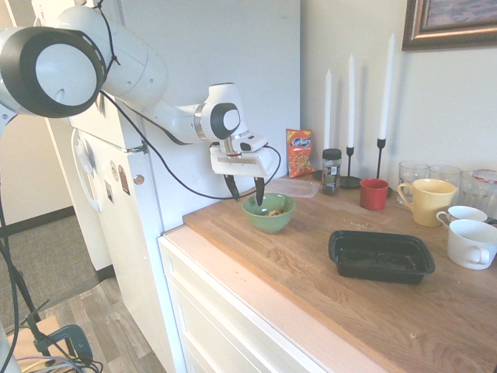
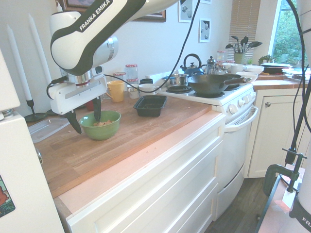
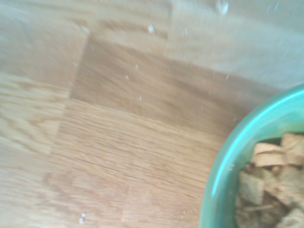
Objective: Pour the cereal into the box
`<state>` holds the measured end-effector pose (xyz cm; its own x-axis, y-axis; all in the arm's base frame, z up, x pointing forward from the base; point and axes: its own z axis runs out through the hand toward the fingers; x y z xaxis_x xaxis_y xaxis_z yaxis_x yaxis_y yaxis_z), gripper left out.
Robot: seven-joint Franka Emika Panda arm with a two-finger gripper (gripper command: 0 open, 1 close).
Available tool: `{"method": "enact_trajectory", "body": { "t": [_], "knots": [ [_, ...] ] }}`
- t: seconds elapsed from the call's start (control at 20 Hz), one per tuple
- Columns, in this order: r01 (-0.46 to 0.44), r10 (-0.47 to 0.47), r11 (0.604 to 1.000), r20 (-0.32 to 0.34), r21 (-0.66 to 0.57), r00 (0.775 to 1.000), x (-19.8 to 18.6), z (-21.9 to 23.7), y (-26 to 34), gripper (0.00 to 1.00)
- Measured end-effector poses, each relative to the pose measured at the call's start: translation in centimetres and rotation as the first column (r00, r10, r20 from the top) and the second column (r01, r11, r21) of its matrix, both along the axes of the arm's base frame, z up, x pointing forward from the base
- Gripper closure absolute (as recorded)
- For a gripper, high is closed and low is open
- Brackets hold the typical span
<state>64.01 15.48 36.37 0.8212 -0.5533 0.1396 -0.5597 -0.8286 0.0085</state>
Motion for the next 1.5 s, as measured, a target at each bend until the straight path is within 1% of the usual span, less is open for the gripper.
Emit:
{"method": "enact_trajectory", "body": {
  "t": [0.1,0.2,0.25,0.6,1.2,1.5],
  "knots": [
    [0.02,-0.02,1.0,-0.029,0.0,0.999,0.5,-1.7,-0.8,0.0],
    [0.04,-0.04,0.999,-0.051,0.0,0.998,0.9,-2.5,-1.7,0.0],
    [0.046,-0.045,0.999,-0.059,0.003,0.997,1.0,-2.4,-2.0,1.0],
    [0.062,-0.061,0.998,-0.07,0.009,0.996,1.5,-2.7,-2.9,1.0],
    [0.053,-0.053,0.999,-0.07,0.005,0.996,1.8,-2.4,-3.6,1.0],
    [0.071,-0.071,0.997,-0.072,-0.002,0.995,2.1,-2.6,-4.9,1.0]
  ]
}}
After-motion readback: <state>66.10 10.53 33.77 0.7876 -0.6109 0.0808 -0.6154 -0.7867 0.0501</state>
